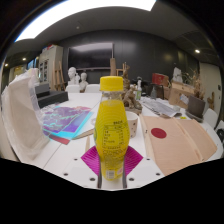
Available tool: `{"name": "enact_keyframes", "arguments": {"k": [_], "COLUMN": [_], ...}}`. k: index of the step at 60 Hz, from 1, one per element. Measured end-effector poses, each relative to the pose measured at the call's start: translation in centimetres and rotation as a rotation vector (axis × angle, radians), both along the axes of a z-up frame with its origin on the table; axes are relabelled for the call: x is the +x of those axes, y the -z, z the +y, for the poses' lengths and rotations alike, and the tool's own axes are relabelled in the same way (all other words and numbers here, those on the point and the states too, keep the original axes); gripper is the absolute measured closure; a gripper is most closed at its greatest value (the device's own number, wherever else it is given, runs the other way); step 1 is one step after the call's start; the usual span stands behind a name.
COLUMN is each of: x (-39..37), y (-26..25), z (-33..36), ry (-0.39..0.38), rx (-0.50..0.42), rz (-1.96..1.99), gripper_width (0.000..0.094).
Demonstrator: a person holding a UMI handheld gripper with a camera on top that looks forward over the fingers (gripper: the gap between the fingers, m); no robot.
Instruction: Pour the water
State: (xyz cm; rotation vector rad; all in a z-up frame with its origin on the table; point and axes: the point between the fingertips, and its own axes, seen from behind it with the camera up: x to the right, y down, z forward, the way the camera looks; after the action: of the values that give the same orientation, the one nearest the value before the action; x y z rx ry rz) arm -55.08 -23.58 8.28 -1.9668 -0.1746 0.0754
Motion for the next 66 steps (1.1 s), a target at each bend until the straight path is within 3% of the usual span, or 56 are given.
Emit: {"name": "enact_keyframes", "arguments": {"k": [15, 26, 50, 59, 66], "x": [-6.5, -10.5, -11.0, -10.3, -10.6], "y": [-9.8, -13.9, -11.5, -9.6, -9.3], "z": [7.4, 14.3, 21.5, 22.2, 21.9], "ry": [0.001, 0.010, 0.199, 0.251, 0.240], "rx": [0.082, -0.056, -0.326, -0.370, -0.384], "rz": [0.348, 1.004, 1.982, 2.105, 2.065], "gripper_width": [0.0663, 0.0665, 0.0664, 0.0664, 0.0665]}}
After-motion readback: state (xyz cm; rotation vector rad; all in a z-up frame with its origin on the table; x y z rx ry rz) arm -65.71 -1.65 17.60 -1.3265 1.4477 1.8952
